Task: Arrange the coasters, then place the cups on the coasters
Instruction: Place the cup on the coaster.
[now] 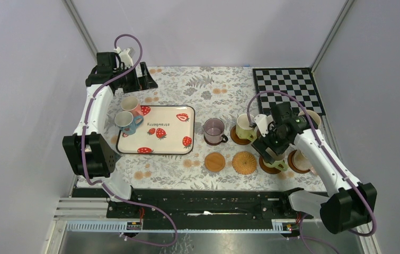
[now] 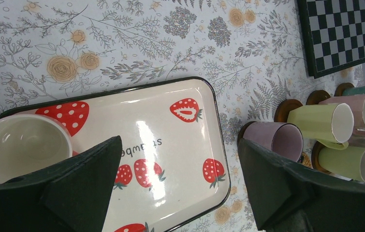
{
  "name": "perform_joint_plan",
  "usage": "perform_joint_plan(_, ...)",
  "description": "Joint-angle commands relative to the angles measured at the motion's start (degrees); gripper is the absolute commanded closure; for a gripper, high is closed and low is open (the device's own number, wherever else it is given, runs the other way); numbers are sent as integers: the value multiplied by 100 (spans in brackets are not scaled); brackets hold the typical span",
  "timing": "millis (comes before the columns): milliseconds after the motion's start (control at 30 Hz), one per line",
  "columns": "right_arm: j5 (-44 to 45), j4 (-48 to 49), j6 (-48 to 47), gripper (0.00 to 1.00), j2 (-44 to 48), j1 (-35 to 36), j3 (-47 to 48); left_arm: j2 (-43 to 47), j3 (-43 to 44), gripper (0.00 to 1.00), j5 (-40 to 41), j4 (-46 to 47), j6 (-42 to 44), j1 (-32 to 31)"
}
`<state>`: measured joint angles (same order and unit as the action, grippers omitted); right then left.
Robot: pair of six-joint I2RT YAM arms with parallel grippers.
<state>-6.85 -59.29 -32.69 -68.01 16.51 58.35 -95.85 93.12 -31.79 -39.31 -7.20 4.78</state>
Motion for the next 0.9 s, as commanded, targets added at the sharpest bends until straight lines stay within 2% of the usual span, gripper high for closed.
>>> perform_joint_plan(0,-18,-855,99,0,301,28,104,9,-37,1,-127,308,-71,-13)
perform_joint_plan(400,792,-1020,369,2,646,-14,-279,-83,11,1,-236,345,-54,-13)
perform_joint_plan(667,1060,-662,174,33,951,-199,-1038,-88,-15,1,-256,379,-62,-12)
perform_joint_plan(867,1087,-183,-25,38,979,-359,-1263,-97,21,1,-272,380,-71,-12)
